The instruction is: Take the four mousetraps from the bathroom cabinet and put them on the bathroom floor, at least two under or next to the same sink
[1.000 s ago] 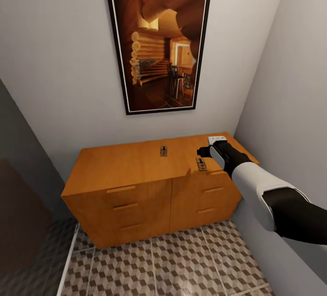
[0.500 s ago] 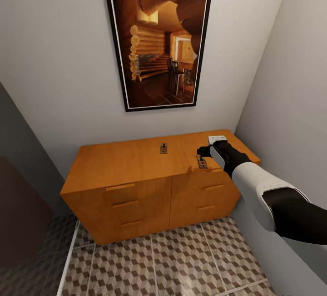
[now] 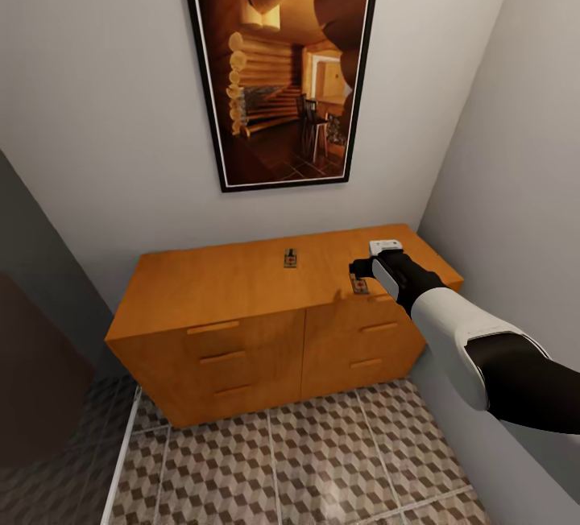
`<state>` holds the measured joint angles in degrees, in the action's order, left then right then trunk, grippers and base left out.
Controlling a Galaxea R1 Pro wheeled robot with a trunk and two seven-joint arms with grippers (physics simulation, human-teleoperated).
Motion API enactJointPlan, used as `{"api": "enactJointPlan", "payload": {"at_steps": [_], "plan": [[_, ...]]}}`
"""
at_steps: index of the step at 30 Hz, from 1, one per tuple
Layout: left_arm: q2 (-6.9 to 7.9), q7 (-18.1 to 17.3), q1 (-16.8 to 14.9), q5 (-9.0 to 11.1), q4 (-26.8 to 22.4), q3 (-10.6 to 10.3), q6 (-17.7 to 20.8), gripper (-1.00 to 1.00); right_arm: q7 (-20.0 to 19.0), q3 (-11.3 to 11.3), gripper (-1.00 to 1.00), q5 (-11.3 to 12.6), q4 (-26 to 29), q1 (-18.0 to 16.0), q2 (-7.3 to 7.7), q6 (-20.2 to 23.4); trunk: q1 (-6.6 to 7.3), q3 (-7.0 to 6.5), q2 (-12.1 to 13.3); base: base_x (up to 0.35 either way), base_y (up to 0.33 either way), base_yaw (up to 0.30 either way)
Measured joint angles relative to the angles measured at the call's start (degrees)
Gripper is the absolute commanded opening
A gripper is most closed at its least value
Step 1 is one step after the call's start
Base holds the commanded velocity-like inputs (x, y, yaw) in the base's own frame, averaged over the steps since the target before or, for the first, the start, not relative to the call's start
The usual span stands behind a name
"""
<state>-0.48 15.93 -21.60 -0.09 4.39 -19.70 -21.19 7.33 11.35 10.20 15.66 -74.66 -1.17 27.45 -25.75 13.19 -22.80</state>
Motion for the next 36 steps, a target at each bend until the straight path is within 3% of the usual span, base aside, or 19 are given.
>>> {"api": "enactJointPlan", "payload": {"at_steps": [15, 36], "plan": [[0.04, 0.0, 0.0, 0.0, 0.0, 0.0, 0.0, 1.00, 0.0, 0.0, 1.00, 0.0, 0.0, 0.1, 0.00, -0.4, 0.00, 1.26, 0.0, 0.000, 0.000, 0.000], [0.07, 0.0, 0.0, 0.0, 0.0, 0.0, 0.0, 1.00, 0.0, 0.0, 1.00, 0.0, -1.0, 0.1, 0.00, -1.2, 0.00, 1.52, 0.0, 0.000, 0.000, 0.000]]}}
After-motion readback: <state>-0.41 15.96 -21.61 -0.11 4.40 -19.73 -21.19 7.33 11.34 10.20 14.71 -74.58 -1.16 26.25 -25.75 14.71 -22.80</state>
